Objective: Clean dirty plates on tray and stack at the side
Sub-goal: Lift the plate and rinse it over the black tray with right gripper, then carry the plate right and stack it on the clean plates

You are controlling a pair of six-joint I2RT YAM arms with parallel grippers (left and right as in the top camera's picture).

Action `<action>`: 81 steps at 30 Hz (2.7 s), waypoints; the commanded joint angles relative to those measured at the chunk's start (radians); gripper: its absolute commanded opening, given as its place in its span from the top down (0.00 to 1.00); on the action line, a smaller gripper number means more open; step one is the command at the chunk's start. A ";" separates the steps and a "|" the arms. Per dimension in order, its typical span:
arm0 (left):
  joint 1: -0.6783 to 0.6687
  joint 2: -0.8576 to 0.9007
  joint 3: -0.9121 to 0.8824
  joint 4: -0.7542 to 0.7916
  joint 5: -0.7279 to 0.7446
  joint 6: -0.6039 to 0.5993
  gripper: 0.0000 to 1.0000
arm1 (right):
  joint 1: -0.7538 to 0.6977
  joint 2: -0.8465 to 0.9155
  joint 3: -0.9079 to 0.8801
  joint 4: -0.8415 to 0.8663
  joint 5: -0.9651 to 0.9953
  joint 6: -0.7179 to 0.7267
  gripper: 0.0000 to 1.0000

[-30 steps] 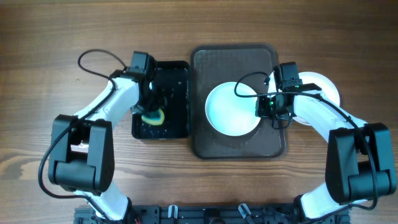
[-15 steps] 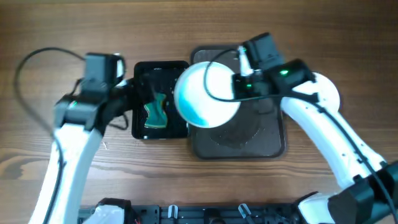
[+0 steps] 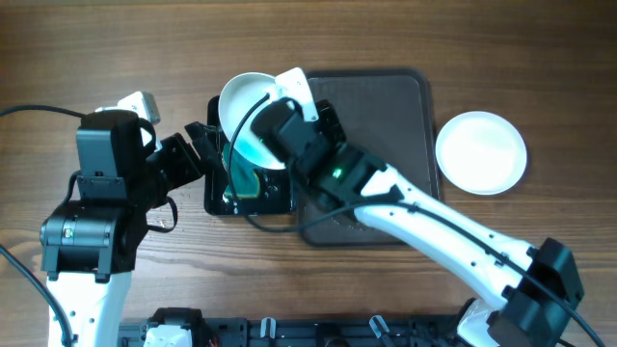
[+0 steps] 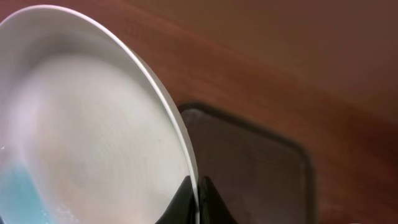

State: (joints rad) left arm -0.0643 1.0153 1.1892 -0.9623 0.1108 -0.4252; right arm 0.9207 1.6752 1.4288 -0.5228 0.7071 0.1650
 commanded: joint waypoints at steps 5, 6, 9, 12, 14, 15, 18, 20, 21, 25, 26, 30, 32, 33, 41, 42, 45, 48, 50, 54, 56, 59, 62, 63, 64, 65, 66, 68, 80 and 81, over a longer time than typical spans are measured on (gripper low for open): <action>0.006 -0.005 0.013 0.000 0.011 -0.010 0.00 | 0.121 -0.028 0.026 0.026 0.385 -0.144 0.96; 0.006 -0.005 0.013 0.000 0.011 -0.009 0.00 | 0.127 -0.028 0.026 0.026 0.394 -0.145 0.96; 0.006 -0.005 0.013 0.000 0.011 -0.009 0.00 | 0.139 -0.028 0.026 0.042 0.401 -0.201 0.96; 0.006 -0.005 0.013 0.000 0.011 -0.009 0.00 | 0.142 -0.028 0.026 0.074 0.402 -0.250 0.96; 0.006 -0.005 0.013 0.000 0.011 -0.009 0.00 | 0.142 -0.028 0.026 0.078 0.402 -0.253 0.96; 0.006 -0.005 0.013 0.000 0.011 -0.009 0.00 | 0.142 -0.028 0.026 0.078 0.401 -0.256 0.96; 0.006 -0.005 0.013 0.000 0.011 -0.009 0.00 | 0.142 -0.028 0.026 0.084 0.401 -0.268 0.96; 0.006 -0.005 0.013 0.000 0.011 -0.009 0.00 | 0.142 -0.028 0.026 0.091 0.401 -0.270 0.96; 0.006 -0.005 0.013 0.000 0.011 -0.009 0.00 | 0.142 -0.028 0.026 0.092 0.401 -0.270 0.96; 0.006 -0.005 0.013 0.000 0.011 -0.009 0.00 | 0.142 -0.028 0.026 0.093 0.401 -0.270 0.96; 0.006 -0.005 0.013 0.000 0.011 -0.010 0.00 | 0.142 -0.028 0.026 0.093 0.401 -0.270 0.96; 0.006 -0.005 0.013 0.000 0.011 -0.009 0.00 | 0.142 -0.028 0.026 0.093 0.401 -0.270 0.96; 0.006 -0.005 0.013 0.000 0.011 -0.009 0.00 | 0.142 -0.028 0.026 0.094 0.402 -0.270 0.96; 0.006 -0.005 0.013 0.000 0.011 -0.009 0.00 | 0.142 -0.028 0.026 0.096 0.406 -0.270 0.96; 0.006 -0.005 0.013 0.000 0.011 -0.009 0.00 | 0.066 -0.030 0.023 0.167 0.320 -0.353 0.96; 0.006 -0.005 0.013 0.000 0.011 -0.009 0.00 | 0.050 -0.029 0.023 0.178 0.385 -0.287 0.96; 0.006 -0.005 0.013 0.000 0.011 -0.010 0.00 | -0.013 -0.031 0.023 -0.006 0.225 0.058 0.96; 0.006 -0.005 0.013 0.000 0.011 -0.010 0.00 | -0.243 -0.031 0.023 -0.126 -0.366 0.449 0.96; 0.006 -0.005 0.013 0.000 0.011 -0.009 0.00 | -0.462 -0.045 0.023 -0.073 -0.793 0.469 0.96; 0.006 -0.005 0.013 0.000 0.011 -0.009 0.00 | -0.923 -0.159 0.023 -0.106 -1.180 0.424 0.96; 0.006 -0.005 0.013 0.000 0.011 -0.010 0.00 | -1.133 -0.196 0.023 -0.281 -1.172 0.341 0.96; 0.006 -0.005 0.013 0.000 0.011 -0.009 0.00 | -1.320 -0.187 -0.047 -0.461 -1.043 0.166 0.96; 0.006 -0.005 0.013 0.000 0.011 -0.009 0.00 | -1.373 -0.171 -0.251 -0.446 -0.833 0.170 0.96; 0.006 -0.005 0.013 0.000 0.011 -0.010 0.00 | -1.373 -0.170 -0.312 -0.393 -0.818 0.177 0.96; 0.006 -0.005 0.013 0.000 0.011 -0.009 0.00 | -1.373 -0.169 -0.371 -0.333 -0.793 0.186 0.96; 0.006 -0.005 0.013 0.000 0.011 -0.009 0.00 | -1.373 -0.169 -0.399 -0.297 -0.745 0.241 0.96; 0.006 -0.005 0.013 0.000 0.011 -0.009 0.00 | -1.373 -0.169 -0.405 -0.275 -0.715 0.257 0.96; 0.006 -0.005 0.013 0.000 0.011 -0.009 0.00 | -1.373 -0.171 -0.393 -0.284 -0.717 0.256 0.60; 0.006 -0.005 0.013 0.000 0.011 -0.010 0.00 | -1.102 -0.714 -0.176 -0.706 -1.388 -0.108 0.00; 0.006 -0.005 0.013 0.000 0.011 -0.009 0.00 | -1.073 -0.759 -0.176 -0.707 -1.388 0.023 0.00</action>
State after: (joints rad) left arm -0.0643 1.0153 1.1892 -0.9653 0.1135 -0.4252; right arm -0.2081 0.9924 1.2461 -1.2289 -0.6247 0.0734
